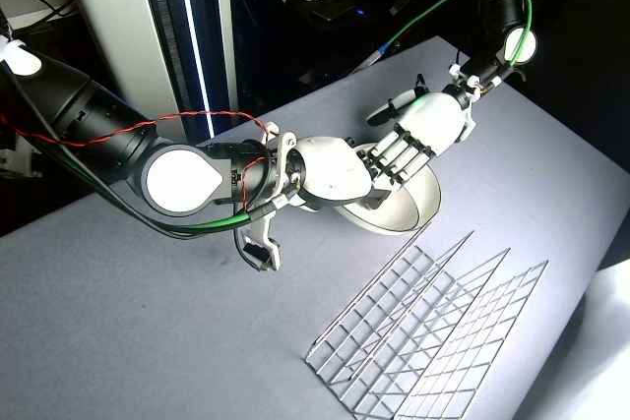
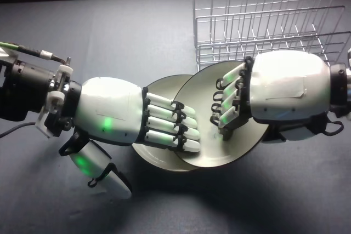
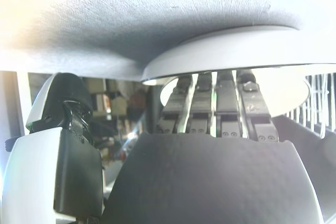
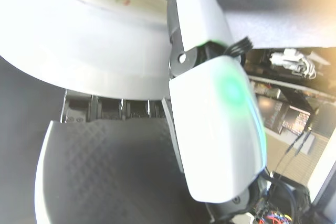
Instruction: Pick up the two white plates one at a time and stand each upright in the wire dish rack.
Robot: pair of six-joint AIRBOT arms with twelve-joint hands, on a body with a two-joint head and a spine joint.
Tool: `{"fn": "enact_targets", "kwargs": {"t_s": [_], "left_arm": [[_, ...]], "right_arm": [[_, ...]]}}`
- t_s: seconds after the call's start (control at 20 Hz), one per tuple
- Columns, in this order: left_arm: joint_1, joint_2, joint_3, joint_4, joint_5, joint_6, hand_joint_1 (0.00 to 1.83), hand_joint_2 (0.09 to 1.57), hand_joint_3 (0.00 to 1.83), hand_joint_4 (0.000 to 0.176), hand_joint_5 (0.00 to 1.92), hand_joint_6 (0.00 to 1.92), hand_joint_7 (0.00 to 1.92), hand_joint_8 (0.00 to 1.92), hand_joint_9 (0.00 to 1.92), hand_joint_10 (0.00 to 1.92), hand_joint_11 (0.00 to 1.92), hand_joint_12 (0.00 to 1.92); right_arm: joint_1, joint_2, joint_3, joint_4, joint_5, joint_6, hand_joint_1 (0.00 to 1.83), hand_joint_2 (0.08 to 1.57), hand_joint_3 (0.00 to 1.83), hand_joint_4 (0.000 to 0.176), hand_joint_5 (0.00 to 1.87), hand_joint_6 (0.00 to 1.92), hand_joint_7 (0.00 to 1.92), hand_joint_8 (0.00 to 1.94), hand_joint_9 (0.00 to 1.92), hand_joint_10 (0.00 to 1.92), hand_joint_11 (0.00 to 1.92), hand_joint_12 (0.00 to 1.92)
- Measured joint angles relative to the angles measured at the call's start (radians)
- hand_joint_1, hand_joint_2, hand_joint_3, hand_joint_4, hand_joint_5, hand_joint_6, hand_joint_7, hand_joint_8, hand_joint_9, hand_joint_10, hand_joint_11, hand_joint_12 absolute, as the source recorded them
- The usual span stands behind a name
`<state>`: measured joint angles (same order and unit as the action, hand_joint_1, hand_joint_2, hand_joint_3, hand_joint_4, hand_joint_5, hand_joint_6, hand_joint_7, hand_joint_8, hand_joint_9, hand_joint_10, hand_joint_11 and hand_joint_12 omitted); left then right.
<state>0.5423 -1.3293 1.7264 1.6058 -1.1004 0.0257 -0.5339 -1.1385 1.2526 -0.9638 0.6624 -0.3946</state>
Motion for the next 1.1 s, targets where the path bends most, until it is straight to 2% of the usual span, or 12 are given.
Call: {"fn": "enact_targets", "kwargs": {"t_s": [0.1, 0.3, 0.5, 0.75, 0.95, 1.1], "left_arm": [[0.002, 0.000, 0.000, -0.002, 0.001, 0.000, 0.00, 1.17, 0.00, 0.000, 0.00, 0.00, 0.00, 0.00, 0.00, 0.00, 0.00, 0.00], [0.002, 0.000, -0.002, -0.002, 0.001, 0.000, 0.00, 1.16, 0.00, 0.000, 0.00, 0.00, 0.00, 0.00, 0.00, 0.00, 0.00, 0.00], [-0.010, 0.032, -0.034, 0.002, 0.012, 0.000, 0.00, 1.16, 0.00, 0.000, 0.00, 0.00, 0.00, 0.00, 0.00, 0.00, 0.00, 0.00], [-0.058, 0.133, -0.068, -0.013, -0.009, -0.007, 0.00, 1.17, 0.00, 0.000, 0.00, 0.00, 0.00, 0.00, 0.00, 0.00, 0.00, 0.00], [-0.079, 0.211, -0.096, -0.017, 0.000, -0.051, 0.00, 1.16, 0.00, 0.000, 0.00, 0.00, 0.00, 0.00, 0.00, 0.00, 0.00, 0.00], [-0.118, 0.266, -0.128, -0.017, -0.016, -0.077, 0.00, 1.16, 0.00, 0.000, 0.00, 0.00, 0.00, 0.00, 0.00, 0.00, 0.00, 0.00]], "right_arm": [[-0.001, 0.000, 0.000, -0.005, 0.008, -0.001, 1.38, 1.06, 0.00, 0.000, 1.05, 0.87, 1.11, 0.63, 1.03, 1.09, 0.87, 1.24], [-0.001, 0.000, 0.000, -0.005, 0.010, -0.003, 1.39, 1.06, 0.00, 0.000, 1.05, 0.86, 1.11, 0.63, 1.05, 1.06, 0.86, 1.22], [0.000, -0.004, 0.000, 0.013, 0.010, -0.003, 1.39, 1.06, 0.00, 0.000, 1.04, 0.87, 1.11, 0.62, 1.05, 1.06, 0.86, 1.21], [0.024, -0.006, 0.003, 0.022, 0.002, -0.002, 1.38, 1.07, 0.00, 0.000, 1.02, 0.92, 1.09, 0.66, 1.02, 1.09, 0.85, 1.22], [0.055, -0.006, 0.004, 0.027, 0.005, -0.003, 1.38, 1.07, 0.00, 0.000, 1.01, 0.90, 1.09, 0.69, 1.05, 1.06, 0.88, 1.20], [0.087, 0.011, -0.041, 0.046, -0.016, -0.003, 1.38, 1.07, 0.00, 0.000, 1.02, 0.91, 1.10, 0.67, 1.03, 1.07, 0.87, 1.21]]}}
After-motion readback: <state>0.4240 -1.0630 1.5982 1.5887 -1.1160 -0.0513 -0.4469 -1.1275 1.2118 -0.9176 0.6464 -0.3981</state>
